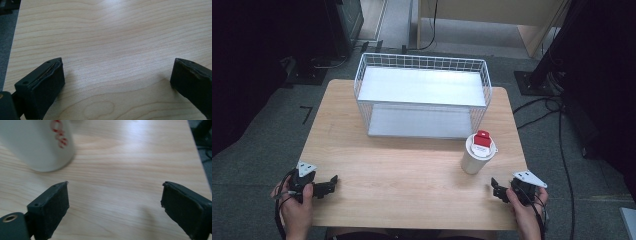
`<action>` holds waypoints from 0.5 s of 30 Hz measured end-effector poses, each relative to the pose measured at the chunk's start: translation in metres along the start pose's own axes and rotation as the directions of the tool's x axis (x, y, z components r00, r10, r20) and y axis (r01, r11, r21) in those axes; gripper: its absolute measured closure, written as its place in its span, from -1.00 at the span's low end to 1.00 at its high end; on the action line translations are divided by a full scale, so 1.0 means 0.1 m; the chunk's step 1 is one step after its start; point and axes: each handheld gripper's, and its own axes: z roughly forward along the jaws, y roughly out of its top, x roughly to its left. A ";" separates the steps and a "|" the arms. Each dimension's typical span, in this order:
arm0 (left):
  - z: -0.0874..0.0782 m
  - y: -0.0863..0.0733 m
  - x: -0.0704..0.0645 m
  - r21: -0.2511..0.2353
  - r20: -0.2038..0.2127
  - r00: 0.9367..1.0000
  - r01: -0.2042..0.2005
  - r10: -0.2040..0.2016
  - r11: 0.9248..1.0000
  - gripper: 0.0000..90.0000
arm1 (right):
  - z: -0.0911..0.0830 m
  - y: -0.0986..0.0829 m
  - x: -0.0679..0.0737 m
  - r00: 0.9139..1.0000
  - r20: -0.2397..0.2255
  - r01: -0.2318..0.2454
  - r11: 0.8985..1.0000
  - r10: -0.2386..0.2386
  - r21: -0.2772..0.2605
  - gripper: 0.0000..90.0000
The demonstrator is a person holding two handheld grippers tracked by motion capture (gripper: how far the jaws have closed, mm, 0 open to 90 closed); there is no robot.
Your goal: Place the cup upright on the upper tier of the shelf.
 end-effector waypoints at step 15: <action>0.01 0.01 0.00 -0.001 0.002 1.000 0.000 0.000 1.000 -1.00 | 0.08 0.22 0.43 0.992 -0.121 0.038 0.997 -0.046 -0.070 -0.76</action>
